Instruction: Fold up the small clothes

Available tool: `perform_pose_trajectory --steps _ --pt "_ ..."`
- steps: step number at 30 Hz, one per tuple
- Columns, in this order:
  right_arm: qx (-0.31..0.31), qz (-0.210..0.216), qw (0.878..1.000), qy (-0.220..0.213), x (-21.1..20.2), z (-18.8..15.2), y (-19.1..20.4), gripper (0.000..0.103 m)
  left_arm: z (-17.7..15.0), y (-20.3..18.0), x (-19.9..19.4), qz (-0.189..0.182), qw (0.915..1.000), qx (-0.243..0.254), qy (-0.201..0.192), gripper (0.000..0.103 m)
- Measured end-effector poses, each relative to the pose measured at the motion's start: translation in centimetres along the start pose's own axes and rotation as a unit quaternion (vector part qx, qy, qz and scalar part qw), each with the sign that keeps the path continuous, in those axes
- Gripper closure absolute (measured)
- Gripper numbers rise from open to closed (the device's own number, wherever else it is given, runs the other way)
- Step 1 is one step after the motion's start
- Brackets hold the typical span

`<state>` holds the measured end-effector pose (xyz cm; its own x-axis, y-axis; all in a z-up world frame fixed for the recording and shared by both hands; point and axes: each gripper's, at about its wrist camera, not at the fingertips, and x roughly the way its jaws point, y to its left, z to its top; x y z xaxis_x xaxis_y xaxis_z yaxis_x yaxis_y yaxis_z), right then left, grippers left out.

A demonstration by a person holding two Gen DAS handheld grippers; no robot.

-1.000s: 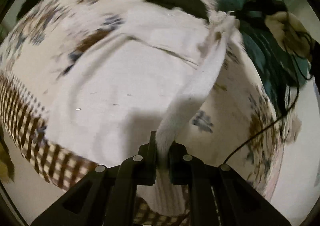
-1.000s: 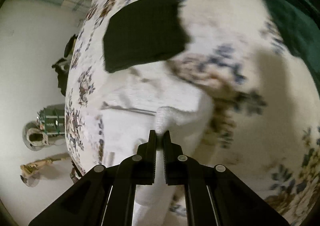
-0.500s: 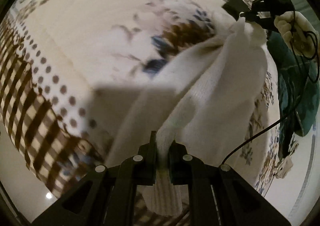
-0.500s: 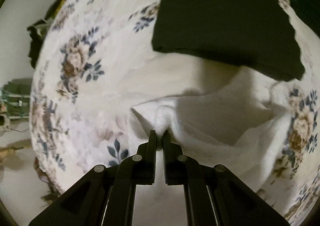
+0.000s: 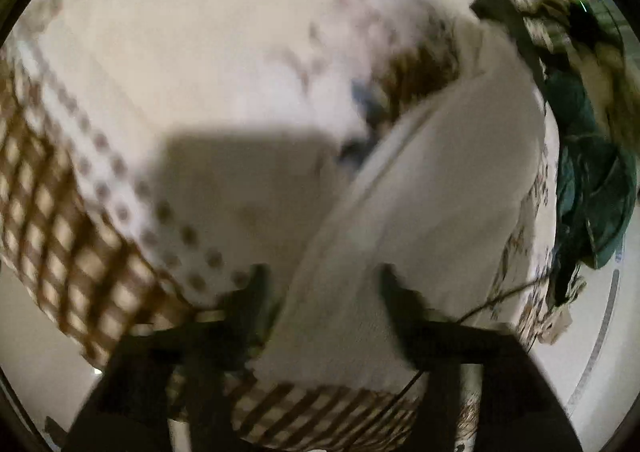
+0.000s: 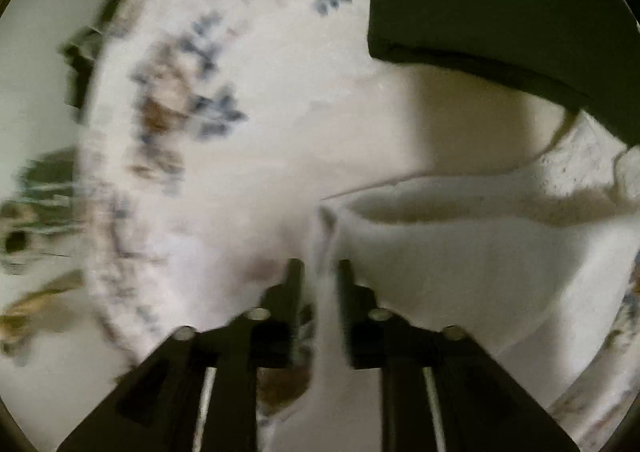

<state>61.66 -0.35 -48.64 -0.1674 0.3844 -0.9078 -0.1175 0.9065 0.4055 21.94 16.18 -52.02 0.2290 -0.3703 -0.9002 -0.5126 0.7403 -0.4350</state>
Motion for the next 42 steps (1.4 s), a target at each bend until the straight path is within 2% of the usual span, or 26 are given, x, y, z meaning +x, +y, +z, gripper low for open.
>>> perform_pose_trajectory --steps 1,2,5,8,11,12,14,15,16,17,18,19,20,21,26,28,29,31,32,33,34,35,36,39,42 --pt "0.003 0.002 1.0 -0.025 -1.9 -0.4 -1.0 0.054 1.2 -0.3 -0.7 -0.014 0.9999 -0.002 -0.009 0.037" --pt "0.005 -0.011 0.999 -0.051 -3.9 -0.9 -2.2 0.051 3.3 -1.2 -1.3 -0.032 0.9993 -0.001 -0.019 0.037" --pt "0.022 -0.065 0.991 -0.112 -8.6 -2.3 -6.8 0.05 9.6 -5.7 -1.2 -0.066 0.9961 0.04 -0.042 0.037" --pt "0.076 -0.082 0.986 -0.125 -10.7 -3.0 -12.6 0.05 16.1 -12.0 0.6 -0.105 0.988 0.097 -0.059 0.037" --pt "0.13 -0.073 0.981 -0.121 -10.6 -3.3 -17.4 0.05 21.0 -17.4 4.3 -0.108 0.9825 0.143 -0.05 0.037" --pt "0.142 -0.07 0.98 -0.122 -10.4 -3.4 -18.5 0.05 23.0 -19.4 6.4 -0.098 0.9818 0.159 -0.037 0.037" --pt "0.171 -0.044 0.976 -0.128 -9.5 -3.4 -21.0 0.05 24.6 -21.5 9.3 -0.077 0.9811 0.176 -0.018 0.038" --pt "0.181 -0.022 0.975 -0.128 -8.9 -3.3 -21.9 0.05 25.2 -22.0 10.9 -0.06 0.981 0.184 -0.007 0.043" --pt "0.186 -0.009 0.974 -0.126 -8.5 -3.2 -22.5 0.05 25.5 -22.4 11.6 -0.048 0.9803 0.192 -0.006 0.058" --pt "0.197 0.008 0.973 -0.122 -7.7 -3.0 -23.2 0.05 25.6 -22.6 12.0 -0.034 0.9785 0.203 -0.014 0.095" --pt "0.204 0.016 0.971 -0.121 -7.0 -2.9 -23.3 0.05 25.5 -22.5 11.8 -0.027 0.9767 0.211 -0.025 0.096" --pt "0.208 0.025 0.971 -0.119 -6.3 -2.8 -23.3 0.055 25.4 -22.2 11.2 -0.029 0.9762 0.212 -0.037 0.096" --pt "0.211 0.024 0.969 -0.124 -6.0 -2.8 -23.4 0.066 25.3 -21.8 10.3 -0.027 0.9761 0.21 -0.047 0.097" --pt "0.21 0.014 0.968 -0.135 -6.0 -2.9 -23.2 0.097 25.5 -21.4 9.5 -0.024 0.9767 0.206 -0.056 0.097" --pt "0.182 -0.004 0.97 -0.162 -6.5 -2.8 -21.7 0.097 26.9 -20.0 10.2 -0.015 0.9825 0.177 -0.058 0.101" --pt "0.174 -0.021 0.972 -0.156 -6.2 -2.3 -21.5 0.097 28.1 -20.0 11.5 0.009 0.9823 0.175 -0.065 0.103" --pt "0.169 -0.031 0.974 -0.146 -5.7 -2.0 -21.6 0.097 28.7 -20.0 12.0 0.006 0.9843 0.166 -0.058 0.102" --pt "0.164 -0.038 0.978 -0.127 -5.0 -1.8 -21.8 0.093 29.4 -19.0 11.8 -0.026 0.9899 0.135 -0.035 0.1" --pt "0.164 -0.034 0.979 -0.119 -5.1 -2.1 -22.0 0.09 29.2 -18.5 10.8 -0.046 0.9903 0.128 -0.029 0.096" --pt "0.164 -0.025 0.979 -0.115 -5.2 -2.5 -22.0 0.079 28.7 -18.4 9.9 -0.06 0.989 0.132 -0.029 0.083" --pt "0.162 0.002 0.98 -0.111 -5.8 -3.5 -21.9 0.059 27.8 -18.3 8.8 -0.072 0.9867 0.143 -0.03 0.072" --pt "0.162 0.012 0.981 -0.11 -6.3 -4.4 -21.8 0.047 26.4 -17.8 7.0 -0.084 0.9835 0.157 -0.032 0.046" --pt "0.16 0.022 0.981 -0.11 -7.0 -5.8 -21.7 0.039 25.0 -17.1 5.5 -0.099 0.9809 0.165 -0.031 0.037" --pt "0.168 0.054 0.98 -0.095 -9.0 -12.0 -21.1 0.039 19.8 -15.0 2.3 -0.105 0.9792 0.173 -0.007 0.037" --pt "0.184 0.06 0.978 -0.078 -10.1 -18.2 -20.5 0.039 13.0 -12.0 0.1 -0.081 0.9795 0.182 0.027 0.037"
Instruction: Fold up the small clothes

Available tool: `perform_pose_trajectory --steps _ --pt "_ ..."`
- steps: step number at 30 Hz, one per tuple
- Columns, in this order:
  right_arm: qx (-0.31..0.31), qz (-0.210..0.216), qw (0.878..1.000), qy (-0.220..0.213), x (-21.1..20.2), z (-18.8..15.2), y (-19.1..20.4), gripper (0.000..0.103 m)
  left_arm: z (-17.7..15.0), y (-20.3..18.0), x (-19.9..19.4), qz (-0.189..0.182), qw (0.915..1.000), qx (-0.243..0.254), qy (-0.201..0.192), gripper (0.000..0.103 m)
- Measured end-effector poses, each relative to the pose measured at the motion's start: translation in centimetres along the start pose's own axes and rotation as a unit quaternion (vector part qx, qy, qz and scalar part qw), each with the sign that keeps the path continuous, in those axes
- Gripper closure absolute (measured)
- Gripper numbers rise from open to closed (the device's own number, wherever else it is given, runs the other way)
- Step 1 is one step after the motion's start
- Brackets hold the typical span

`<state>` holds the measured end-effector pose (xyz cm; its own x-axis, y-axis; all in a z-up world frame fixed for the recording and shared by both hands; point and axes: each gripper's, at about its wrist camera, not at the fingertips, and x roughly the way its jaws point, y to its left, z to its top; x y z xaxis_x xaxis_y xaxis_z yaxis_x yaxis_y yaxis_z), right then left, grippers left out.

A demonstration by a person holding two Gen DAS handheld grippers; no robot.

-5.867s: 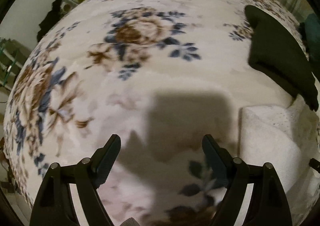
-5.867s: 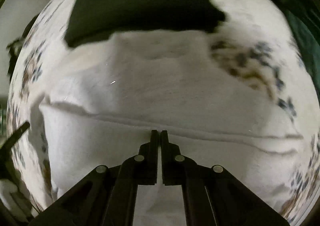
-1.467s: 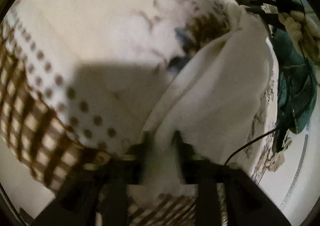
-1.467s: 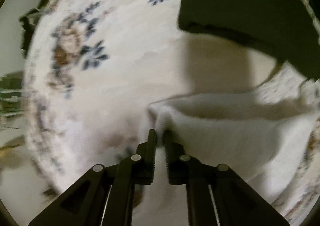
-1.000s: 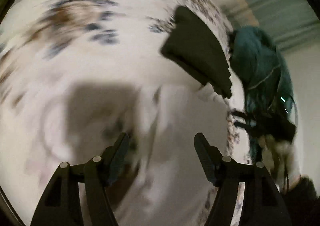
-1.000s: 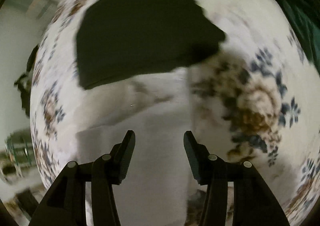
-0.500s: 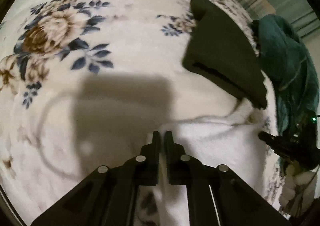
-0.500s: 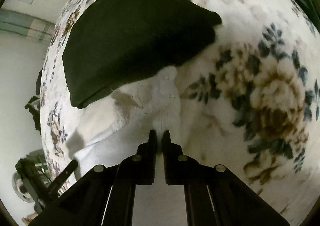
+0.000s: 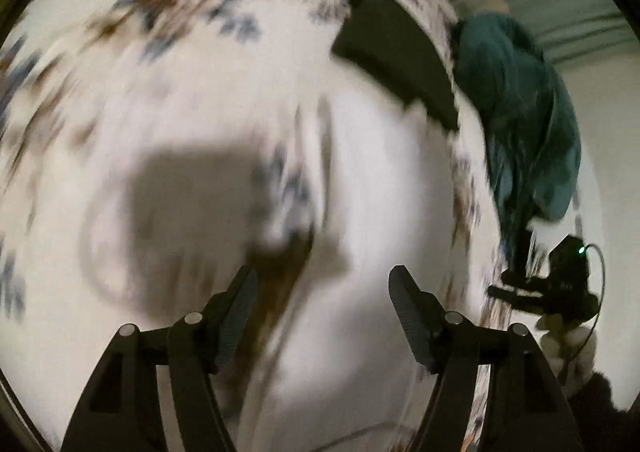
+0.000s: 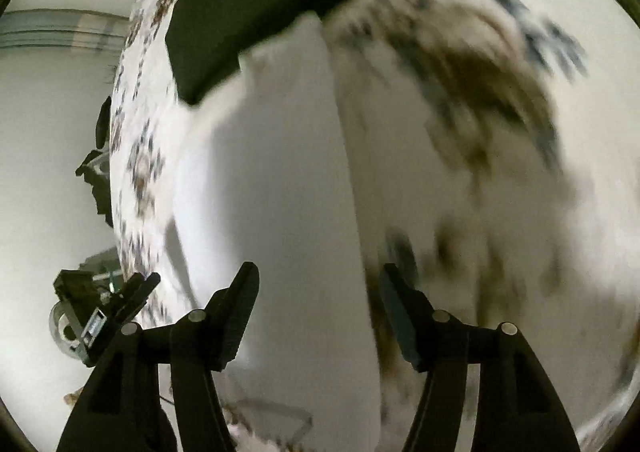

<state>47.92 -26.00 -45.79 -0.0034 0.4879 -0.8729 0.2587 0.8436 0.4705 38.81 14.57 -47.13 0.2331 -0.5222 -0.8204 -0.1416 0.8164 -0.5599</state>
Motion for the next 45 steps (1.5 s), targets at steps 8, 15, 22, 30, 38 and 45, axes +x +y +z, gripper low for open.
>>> perform_pose_trajectory --steps 8,15,22,30,38,45 --pt "0.063 -0.011 0.993 0.096 4.2 -18.0 -5.0 0.039 -14.8 2.7 3.8 0.053 0.9908 -0.082 0.094 0.038" --pt "0.09 0.0 0.985 0.146 12.9 -26.1 -7.1 0.046 -19.1 1.3 2.5 0.095 0.9923 -0.074 0.027 0.095" --pt "0.083 -0.018 0.991 0.106 12.3 -30.4 -5.7 0.097 -19.6 0.8 0.7 0.094 0.9925 -0.077 0.012 0.096" --pt "0.081 -0.038 0.986 0.14 15.0 -30.2 -6.8 0.088 -19.3 3.9 2.6 0.053 0.992 -0.111 0.031 0.051" --pt "0.092 0.038 0.986 0.131 15.8 -30.6 -7.6 0.035 -20.3 6.5 5.6 -0.038 0.9873 -0.14 0.064 0.032" --pt "0.122 0.086 0.981 0.125 16.8 -30.4 -8.6 0.033 -20.9 4.1 6.5 -0.034 0.9907 -0.104 0.082 0.034"
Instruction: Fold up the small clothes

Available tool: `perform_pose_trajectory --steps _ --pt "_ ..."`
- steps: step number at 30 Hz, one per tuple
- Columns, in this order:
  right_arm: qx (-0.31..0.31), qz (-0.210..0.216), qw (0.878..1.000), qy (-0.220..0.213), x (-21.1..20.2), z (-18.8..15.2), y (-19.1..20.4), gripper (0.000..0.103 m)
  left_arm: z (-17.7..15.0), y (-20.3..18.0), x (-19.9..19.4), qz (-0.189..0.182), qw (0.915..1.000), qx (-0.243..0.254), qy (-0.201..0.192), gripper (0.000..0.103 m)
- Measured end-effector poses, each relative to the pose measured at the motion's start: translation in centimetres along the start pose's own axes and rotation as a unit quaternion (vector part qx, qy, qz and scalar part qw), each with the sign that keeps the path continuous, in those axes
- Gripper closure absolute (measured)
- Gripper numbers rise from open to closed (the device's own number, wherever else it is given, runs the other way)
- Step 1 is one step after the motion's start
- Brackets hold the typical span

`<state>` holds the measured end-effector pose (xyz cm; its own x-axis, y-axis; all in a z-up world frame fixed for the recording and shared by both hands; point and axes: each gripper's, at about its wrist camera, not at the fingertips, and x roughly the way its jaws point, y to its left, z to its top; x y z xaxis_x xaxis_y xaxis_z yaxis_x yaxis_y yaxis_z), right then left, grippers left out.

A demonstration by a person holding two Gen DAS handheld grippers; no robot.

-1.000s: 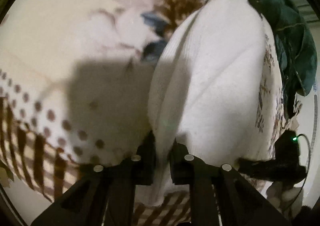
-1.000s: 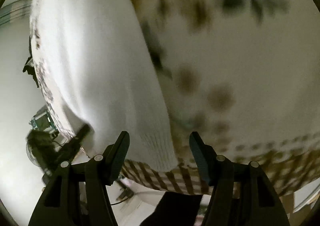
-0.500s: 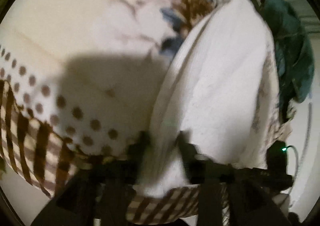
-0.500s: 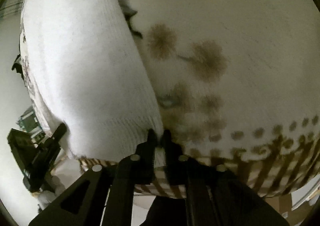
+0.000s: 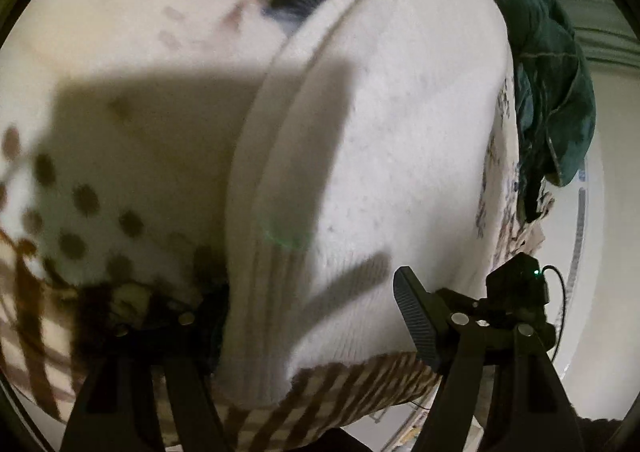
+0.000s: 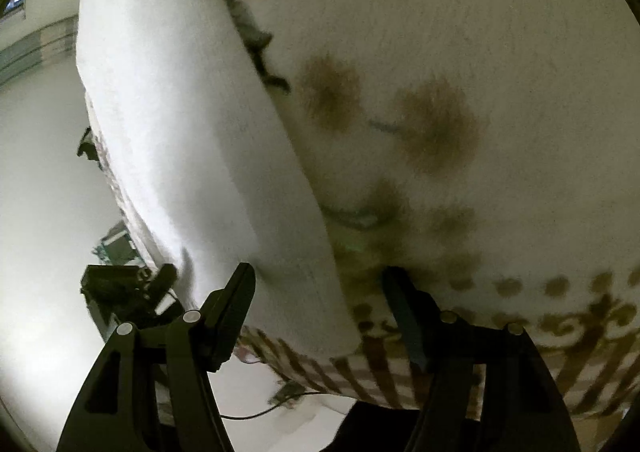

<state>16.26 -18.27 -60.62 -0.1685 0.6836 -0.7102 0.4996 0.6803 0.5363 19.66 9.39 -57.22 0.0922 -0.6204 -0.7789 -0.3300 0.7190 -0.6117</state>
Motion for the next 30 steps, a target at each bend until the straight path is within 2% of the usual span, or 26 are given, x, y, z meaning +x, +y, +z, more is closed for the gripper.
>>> perform_pose_trajectory --steps 2,4,5,6,8,10,12,13,18,23,28,30 --pt "0.008 0.013 1.0 0.001 -0.1 0.0 -0.4 0.033 -0.4 0.0 -0.5 0.003 1.0 -0.003 -0.008 0.035" --pt "0.014 0.022 1.0 0.004 0.4 -0.1 -0.2 0.035 -0.7 -0.2 -0.5 0.01 0.9999 -0.004 -0.014 0.051" --pt "0.013 0.024 1.0 0.005 -0.2 0.2 -0.4 0.035 -0.9 -0.3 -0.4 0.02 0.9997 -0.002 -0.013 0.073" --pt "0.013 0.025 1.0 0.007 0.0 0.2 -0.2 0.035 -1.1 -0.3 -0.4 0.022 0.9997 -0.003 -0.013 0.086" --pt "0.012 0.028 0.999 0.012 0.8 -0.1 0.2 0.041 -1.5 -0.2 -0.5 0.014 0.9998 -0.005 -0.016 0.087" --pt "0.012 0.026 0.999 0.023 1.3 0.1 0.3 0.07 -1.8 -0.3 -0.7 0.007 0.9997 -0.005 -0.024 0.089" --pt "0.013 0.029 0.999 0.021 2.1 0.1 1.1 0.085 -1.9 -0.1 -1.3 -0.007 0.9994 -0.02 -0.029 0.091" --pt "0.01 0.031 0.999 0.014 1.9 -0.2 1.5 0.087 -2.0 -0.1 -1.9 -0.015 0.999 -0.025 -0.033 0.091" --pt "-0.009 0.056 0.998 -0.023 -0.9 -1.3 2.9 0.09 -1.9 -2.4 -5.4 -0.024 0.9984 0.0 -0.051 0.091" --pt "-0.038 0.101 0.991 -0.073 -6.5 -2.7 6.0 0.091 -0.6 -6.6 -9.5 -0.037 0.9955 0.043 -0.076 0.092" --pt "-0.079 0.114 0.983 -0.12 -12.3 -2.3 9.7 0.091 3.2 -12.0 -12.5 -0.071 0.9887 0.07 -0.112 0.092" --pt "-0.096 0.119 0.978 -0.143 -13.7 -1.3 13.2 0.091 5.8 -14.2 -12.9 -0.091 0.9852 0.075 -0.125 0.092"
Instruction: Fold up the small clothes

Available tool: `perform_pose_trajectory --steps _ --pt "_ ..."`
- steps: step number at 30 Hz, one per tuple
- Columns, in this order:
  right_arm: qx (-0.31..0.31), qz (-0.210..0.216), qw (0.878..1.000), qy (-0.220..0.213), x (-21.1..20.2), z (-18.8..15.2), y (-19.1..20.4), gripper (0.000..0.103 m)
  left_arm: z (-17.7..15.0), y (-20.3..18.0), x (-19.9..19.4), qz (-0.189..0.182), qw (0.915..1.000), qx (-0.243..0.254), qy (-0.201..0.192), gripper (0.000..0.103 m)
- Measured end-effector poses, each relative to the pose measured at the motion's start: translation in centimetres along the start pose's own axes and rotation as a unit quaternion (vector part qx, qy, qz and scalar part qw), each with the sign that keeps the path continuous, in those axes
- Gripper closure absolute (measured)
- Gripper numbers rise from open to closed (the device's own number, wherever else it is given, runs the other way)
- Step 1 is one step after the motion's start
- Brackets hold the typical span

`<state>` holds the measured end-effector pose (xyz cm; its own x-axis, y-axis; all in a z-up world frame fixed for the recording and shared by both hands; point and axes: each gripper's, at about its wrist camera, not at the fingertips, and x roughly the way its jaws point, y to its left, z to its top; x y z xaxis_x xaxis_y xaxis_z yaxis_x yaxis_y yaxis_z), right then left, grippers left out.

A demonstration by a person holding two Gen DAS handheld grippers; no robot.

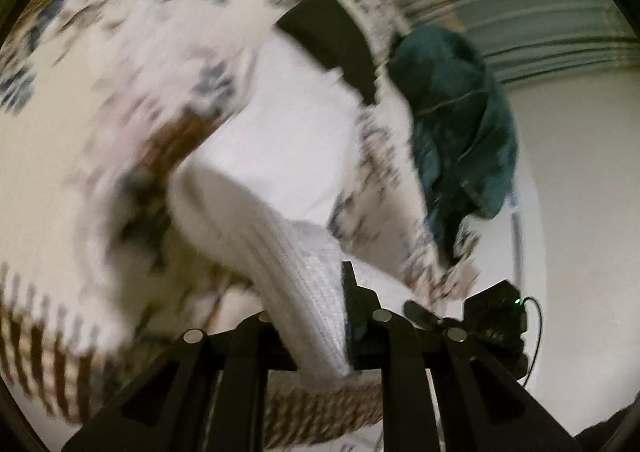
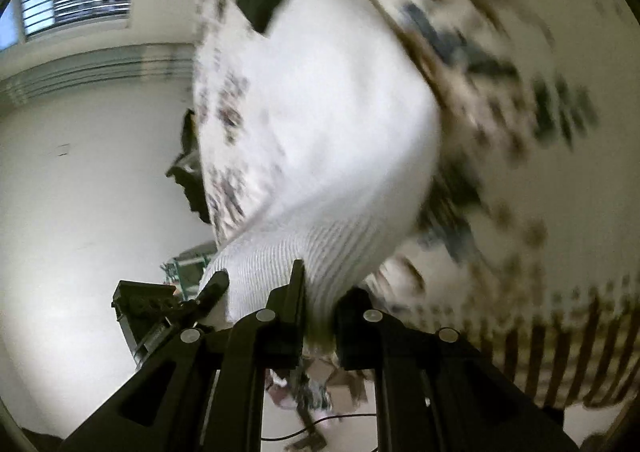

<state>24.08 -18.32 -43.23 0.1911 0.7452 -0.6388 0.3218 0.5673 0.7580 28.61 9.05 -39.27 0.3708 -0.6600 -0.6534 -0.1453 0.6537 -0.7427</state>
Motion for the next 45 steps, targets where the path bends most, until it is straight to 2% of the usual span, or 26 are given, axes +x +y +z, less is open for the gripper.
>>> perform_pose_trajectory --steps 4,7,11,13,15,16,17,18,19,20,21,22,23,25,26,28,30,31,32,33,34,35,37,40,42,45 --pt "-0.033 -0.007 0.999 -0.037 -0.9 5.8 3.4 0.091 7.4 -1.5 2.3 -0.019 0.9995 0.008 -0.025 0.092" --pt "-0.056 -0.022 0.996 -0.068 -0.8 12.4 5.4 0.091 13.1 -0.9 6.0 -0.026 0.9992 -0.005 -0.031 0.092" --pt "-0.064 -0.054 0.992 -0.094 2.5 22.5 7.1 0.091 21.2 0.7 12.3 -0.018 0.9996 -0.012 -0.02 0.091" --pt "-0.064 -0.075 0.99 -0.101 4.5 26.5 7.1 0.091 23.6 1.5 14.5 0.003 0.9999 -0.013 -0.009 0.091" --pt "-0.061 -0.095 0.989 -0.101 6.9 30.7 6.7 0.091 25.8 2.9 16.9 -0.001 0.9992 -0.036 0.017 0.088" --pt "-0.057 -0.099 0.988 -0.102 7.6 31.6 6.6 0.091 26.6 3.8 17.7 -0.002 0.9976 -0.062 0.031 0.084" --pt "-0.048 -0.099 0.989 -0.095 8.8 33.5 6.2 0.09 26.9 4.3 17.8 -0.013 0.9959 -0.082 0.037 0.073" --pt "-0.04 -0.097 0.991 -0.088 9.1 34.2 5.8 0.087 27.3 5.0 17.5 -0.039 0.9933 -0.104 0.033 0.051" --pt "-0.027 -0.091 0.992 -0.08 9.6 35.2 5.4 0.083 27.6 5.3 16.6 -0.062 0.9915 -0.113 0.015 0.039" --pt "-0.012 -0.077 0.994 -0.074 9.7 36.1 4.9 0.077 27.8 5.8 15.2 -0.081 0.9893 -0.121 -0.012 0.03" --pt "-0.01 -0.057 0.995 -0.079 9.2 36.3 4.7 0.057 27.8 6.1 14.3 -0.086 0.9884 -0.122 -0.027 0.03" --pt "-0.012 -0.043 0.995 -0.093 8.4 36.2 4.5 0.034 27.9 6.2 13.5 -0.07 0.9905 -0.113 -0.035 0.03" --pt "-0.015 -0.037 0.994 -0.104 7.7 35.9 4.2 0.027 27.9 6.1 13.0 -0.042 0.994 -0.093 -0.038 0.03" --pt "-0.023 -0.043 0.992 -0.117 6.4 35.3 3.8 0.025 27.9 5.4 13.3 0.023 0.999 -0.026 -0.027 0.03" --pt "-0.024 -0.071 0.991 -0.111 6.3 35.2 3.4 0.025 27.9 5.1 14.2 0.053 0.9985 0.005 -0.011 0.03" --pt "-0.021 -0.107 0.989 -0.1 6.7 35.2 2.5 0.025 28.1 4.7 17.0 0.098 0.9931 0.054 0.035 0.03" --pt "-0.016 -0.115 0.99 -0.075 8.3 35.5 1.5 0.025 28.4 4.9 19.7 0.116 0.9883 0.073 0.067 0.032" --pt "-0.013 -0.115 0.991 -0.066 9.0 35.6 1.3 0.025 28.5 4.8 20.5 0.119 0.987 0.081 0.072 0.034" --pt "-0.016 -0.108 0.992 -0.057 9.9 35.8 1.3 0.028 28.7 4.4 20.7 0.115 0.987 0.091 0.066 0.074" --pt "-0.029 -0.098 0.993 -0.06 10.4 35.9 1.8 0.057 28.9 3.8 20.8 0.117 0.9859 0.102 0.063 0.096" --pt "-0.037 -0.105 0.992 -0.064 10.7 35.9 2.1 0.094 29.4 3.4 20.7 0.113 0.9865 0.104 0.057 0.096" --pt "-0.044 -0.132 0.988 -0.072 10.8 36.0 2.7 0.095 29.7 3.0 20.4 0.108 0.9871 0.108 0.048 0.096" --pt "-0.057 -0.139 0.984 -0.098 10.3 36.0 3.7 0.096 30.3 2.2 19.7 0.111 0.986 0.122 0.025 0.096" --pt "-0.066 -0.166 0.976 -0.125 9.9 37.6 4.9 0.096 31.6 3.4 21.8 0.139 0.9823 0.118 0.04 0.096" --pt "-0.06 -0.196 0.973 -0.108 11.3 39.1 4.6 0.096 32.2 5.3 23.8 0.156 0.9802 0.097 0.075 0.095" --pt "-0.056 -0.23 0.97 -0.062 13.8 40.4 3.6 0.094 32.2 6.4 23.2 0.124 0.9865 0.054 0.093 0.086"
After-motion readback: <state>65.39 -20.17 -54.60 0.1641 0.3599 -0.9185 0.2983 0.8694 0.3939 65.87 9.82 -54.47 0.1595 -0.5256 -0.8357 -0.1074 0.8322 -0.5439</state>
